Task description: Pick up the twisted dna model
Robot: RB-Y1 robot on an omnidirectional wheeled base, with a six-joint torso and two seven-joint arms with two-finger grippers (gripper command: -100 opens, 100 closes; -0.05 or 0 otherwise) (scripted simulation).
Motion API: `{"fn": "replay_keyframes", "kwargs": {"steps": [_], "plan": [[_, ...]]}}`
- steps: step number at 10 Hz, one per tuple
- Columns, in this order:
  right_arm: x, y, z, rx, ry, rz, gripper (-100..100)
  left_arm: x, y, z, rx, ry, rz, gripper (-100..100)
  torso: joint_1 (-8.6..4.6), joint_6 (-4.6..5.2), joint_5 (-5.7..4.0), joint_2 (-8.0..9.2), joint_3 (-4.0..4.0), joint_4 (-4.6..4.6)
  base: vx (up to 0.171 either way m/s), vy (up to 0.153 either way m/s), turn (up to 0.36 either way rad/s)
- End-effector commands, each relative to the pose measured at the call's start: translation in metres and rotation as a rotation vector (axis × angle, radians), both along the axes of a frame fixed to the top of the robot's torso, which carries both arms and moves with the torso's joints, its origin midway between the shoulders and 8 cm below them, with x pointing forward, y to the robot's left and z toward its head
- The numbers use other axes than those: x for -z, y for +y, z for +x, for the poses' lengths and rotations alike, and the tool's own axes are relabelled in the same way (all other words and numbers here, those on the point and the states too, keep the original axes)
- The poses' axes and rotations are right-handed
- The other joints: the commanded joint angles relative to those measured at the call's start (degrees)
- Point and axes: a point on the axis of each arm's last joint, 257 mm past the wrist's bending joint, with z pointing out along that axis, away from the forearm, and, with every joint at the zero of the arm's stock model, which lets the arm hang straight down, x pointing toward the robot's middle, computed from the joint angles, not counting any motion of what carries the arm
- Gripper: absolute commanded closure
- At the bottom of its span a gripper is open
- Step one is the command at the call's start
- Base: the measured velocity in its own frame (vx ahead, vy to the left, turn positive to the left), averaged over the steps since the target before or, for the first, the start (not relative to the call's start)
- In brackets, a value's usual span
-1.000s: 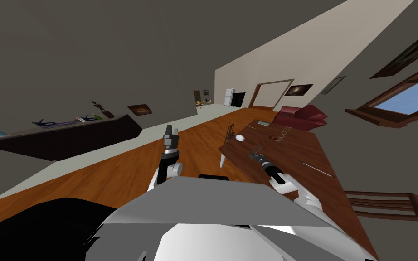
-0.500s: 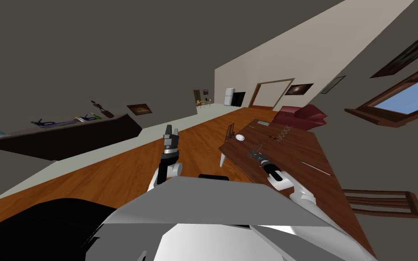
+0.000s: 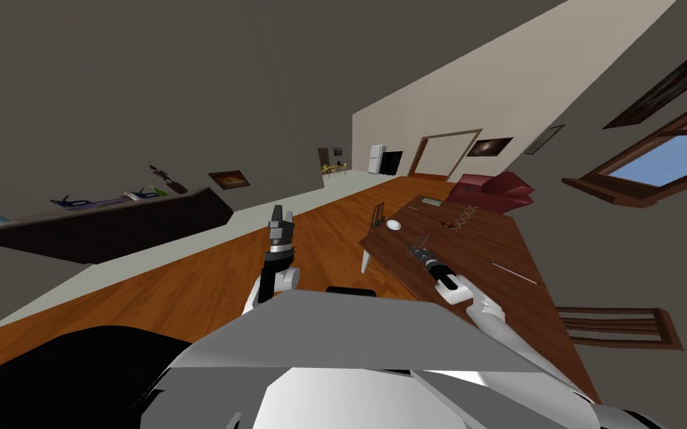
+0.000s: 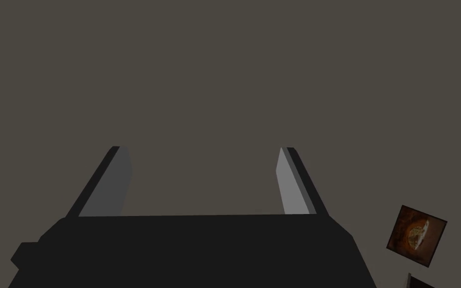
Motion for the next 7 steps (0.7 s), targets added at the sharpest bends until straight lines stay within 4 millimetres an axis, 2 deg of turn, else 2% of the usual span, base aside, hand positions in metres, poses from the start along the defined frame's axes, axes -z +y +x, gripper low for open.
{"fn": "replay_keyframes", "kwargs": {"steps": [1,2,3,4,5,6,7], "plan": [[-0.002,0.001,0.014,-0.004,-0.008,-0.001,-100,0.000,0.000,0.000,0.000,0.000,0.000,0,0.00,0.00,0.00,0.00,0.00,0.00,-0.047,0.006,-0.006],[0.008,-0.006,0.008,0.011,0.014,-0.002,-100,0.000,0.000,0.000,0.000,0.000,0.000,0,0.01,0.00,0.01,0.03,0.02,0.01,-0.022,0.002,0.003],[0.001,0.003,0.025,-0.013,-0.009,0.000,-100,0.000,0.000,0.000,0.000,0.000,0.000,0,0.00,0.02,0.00,-0.01,0.00,0.00,-0.049,0.006,-0.015],[0.007,-0.005,0.026,0.003,0.005,-0.001,-100,0.000,0.000,0.000,0.000,0.000,0.000,0,0.02,0.00,0.00,0.04,0.02,0.01,-0.048,0.008,-0.006],[0.002,0.004,0.039,-0.020,-0.012,0.001,-100,0.000,0.000,0.000,0.000,0.000,0.000,0,0.02,0.01,0.01,0.05,0.03,0.02,-0.058,0.010,-0.014],[-0.001,0.001,0.047,-0.013,-0.015,0.000,-100,0.000,0.000,0.000,0.000,0.000,0.000,0,0.04,0.01,0.01,0.08,0.05,0.02,-0.053,0.003,-0.007],[0.011,-0.008,0.039,0.006,0.013,-0.001,-100,0.000,0.000,0.000,0.000,0.000,0.000,0,0.02,0.01,0.01,0.07,0.05,0.02,-0.022,-0.002,0.005]]}}
